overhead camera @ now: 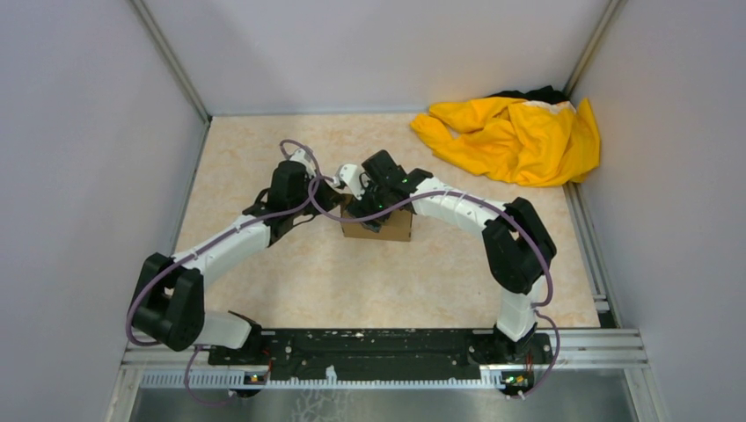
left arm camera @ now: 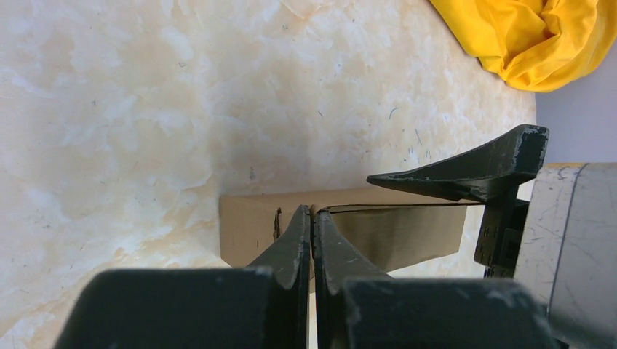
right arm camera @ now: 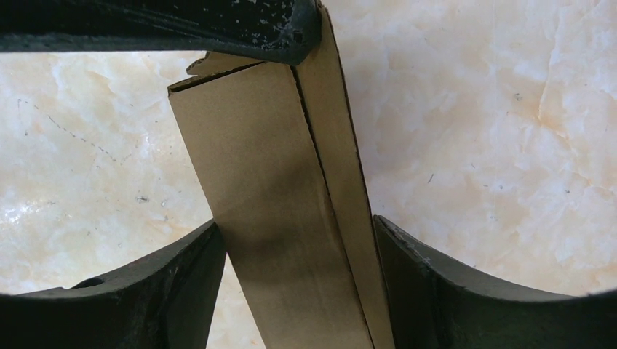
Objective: Fold the paper box
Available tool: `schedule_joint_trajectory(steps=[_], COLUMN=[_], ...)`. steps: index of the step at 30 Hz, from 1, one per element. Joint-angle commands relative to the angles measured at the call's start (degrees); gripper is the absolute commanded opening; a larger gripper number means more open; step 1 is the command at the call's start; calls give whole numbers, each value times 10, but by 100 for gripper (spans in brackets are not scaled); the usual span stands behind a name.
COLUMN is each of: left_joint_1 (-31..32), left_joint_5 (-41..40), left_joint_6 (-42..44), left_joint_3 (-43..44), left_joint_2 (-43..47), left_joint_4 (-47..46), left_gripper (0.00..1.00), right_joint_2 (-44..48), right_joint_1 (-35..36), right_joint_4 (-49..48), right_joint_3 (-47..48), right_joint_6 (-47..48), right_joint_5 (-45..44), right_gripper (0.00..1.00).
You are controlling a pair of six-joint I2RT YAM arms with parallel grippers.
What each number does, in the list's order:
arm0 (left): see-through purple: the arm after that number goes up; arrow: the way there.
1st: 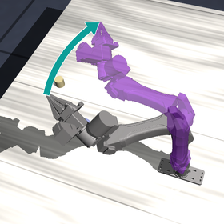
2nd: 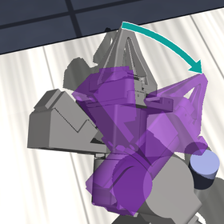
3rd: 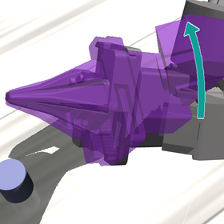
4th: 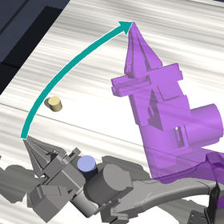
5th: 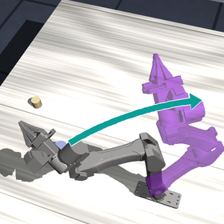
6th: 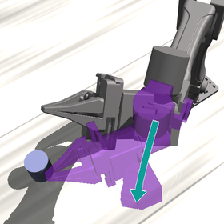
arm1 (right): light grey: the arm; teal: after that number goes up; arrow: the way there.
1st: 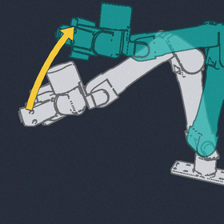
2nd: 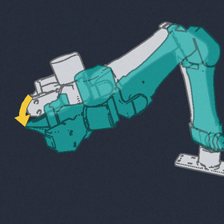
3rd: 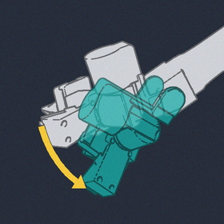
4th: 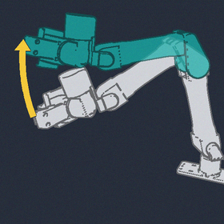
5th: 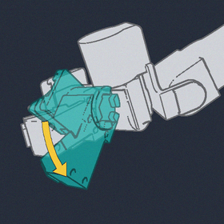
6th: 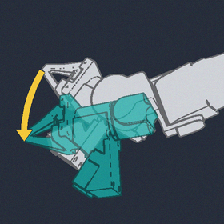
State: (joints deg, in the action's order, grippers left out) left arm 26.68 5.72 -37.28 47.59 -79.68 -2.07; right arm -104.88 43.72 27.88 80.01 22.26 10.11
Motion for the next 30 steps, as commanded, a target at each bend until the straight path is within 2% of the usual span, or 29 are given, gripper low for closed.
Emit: schedule_joint_trajectory(steps=[1, 16, 30], left_joint_1=[12, 21, 24], left_joint_5=[-2, 1, 0], left_joint_6=[2, 30, 42], left_joint_3=[-28, -70, -143], left_joint_2=[8, 6, 46], left_joint_4=[5, -29, -84], left_gripper=[0, 0, 0], right_joint_2=[-25, -22, -12], right_joint_1=[3, 5, 11], right_joint_4=[-30, -35, -66], right_joint_3=[3, -5, -21], right_joint_6=[-26, -30, -44], right_joint_5=[-15, -25, -45], right_gripper=[69, 68, 67])
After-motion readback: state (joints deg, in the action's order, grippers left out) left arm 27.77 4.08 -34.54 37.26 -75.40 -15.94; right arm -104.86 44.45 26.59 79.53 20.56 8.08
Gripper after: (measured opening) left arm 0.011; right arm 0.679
